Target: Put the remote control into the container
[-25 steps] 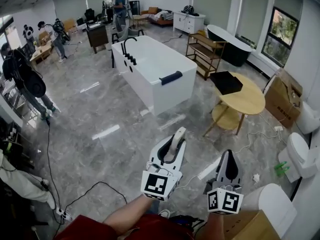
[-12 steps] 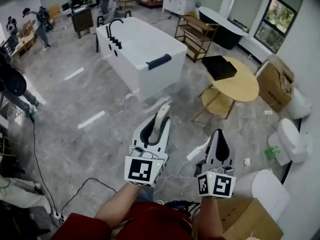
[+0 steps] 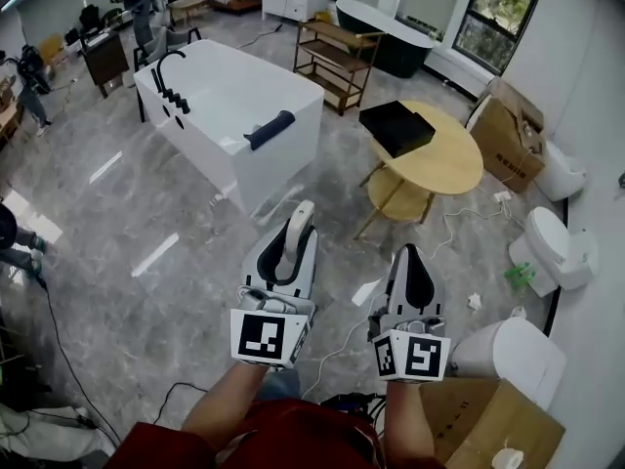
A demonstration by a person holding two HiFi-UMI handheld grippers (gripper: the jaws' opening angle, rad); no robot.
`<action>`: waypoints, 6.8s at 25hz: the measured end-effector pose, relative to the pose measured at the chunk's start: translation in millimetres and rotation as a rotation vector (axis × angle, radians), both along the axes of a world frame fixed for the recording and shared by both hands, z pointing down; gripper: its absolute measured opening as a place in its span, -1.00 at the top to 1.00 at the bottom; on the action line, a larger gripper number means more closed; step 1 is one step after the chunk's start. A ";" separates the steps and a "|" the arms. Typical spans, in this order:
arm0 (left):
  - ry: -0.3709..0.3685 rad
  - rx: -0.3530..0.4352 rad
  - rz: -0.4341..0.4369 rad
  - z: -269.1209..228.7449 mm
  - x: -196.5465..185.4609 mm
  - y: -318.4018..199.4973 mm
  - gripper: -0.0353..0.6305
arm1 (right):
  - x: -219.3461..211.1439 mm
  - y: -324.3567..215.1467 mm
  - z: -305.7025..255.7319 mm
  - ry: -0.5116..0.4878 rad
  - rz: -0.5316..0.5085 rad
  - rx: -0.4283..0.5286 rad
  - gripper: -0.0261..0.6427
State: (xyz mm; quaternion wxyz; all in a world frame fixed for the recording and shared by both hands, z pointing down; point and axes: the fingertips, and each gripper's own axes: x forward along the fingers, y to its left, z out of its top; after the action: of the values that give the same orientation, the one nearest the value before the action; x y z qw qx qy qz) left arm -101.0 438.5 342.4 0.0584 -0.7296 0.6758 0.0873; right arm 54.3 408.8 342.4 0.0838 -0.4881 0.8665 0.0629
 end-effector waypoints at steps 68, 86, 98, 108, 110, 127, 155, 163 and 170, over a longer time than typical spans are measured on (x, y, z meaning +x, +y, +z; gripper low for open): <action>0.000 -0.057 0.137 4.9 15.0 -542.4 0.53 | 20.8 -524.4 4.9 -0.033 0.136 -0.009 0.85; 0.021 -0.068 0.228 -0.1 -48.0 -719.1 0.53 | -56.1 -692.4 2.1 -0.018 0.196 -0.051 0.85; 0.042 -0.070 0.323 4.8 -82.8 -814.1 0.53 | -95.8 -773.1 5.8 0.022 0.284 -0.043 0.85; 0.016 -0.124 0.393 25.0 -53.0 -862.1 0.53 | -71.9 -811.8 15.3 0.018 0.349 -0.055 0.85; 0.005 -0.146 0.400 32.1 -42.9 -873.7 0.53 | -62.9 -821.6 17.2 0.015 0.350 -0.056 0.85; -0.128 -0.434 0.418 144.3 43.3 -950.4 0.53 | 18.5 -883.0 46.9 -0.031 0.353 -0.121 0.85; -0.277 -1.056 0.447 384.7 82.8 -1001.2 0.53 | 52.9 -902.9 90.6 0.004 0.362 -0.221 0.85; -0.276 -1.155 0.437 399.7 83.6 -1006.3 0.53 | 58.3 -904.1 92.8 0.007 0.360 -0.226 0.85; -0.253 -1.142 0.434 396.3 82.5 -1007.3 0.53 | 58.9 -903.9 89.8 0.004 0.351 -0.227 0.85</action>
State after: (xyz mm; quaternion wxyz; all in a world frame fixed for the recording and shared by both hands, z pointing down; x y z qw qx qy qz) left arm -18.5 -568.8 738.7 -0.2806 -0.7710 0.4399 -0.3650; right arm 113.2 -495.1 432.2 0.0142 -0.6379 0.7697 -0.0206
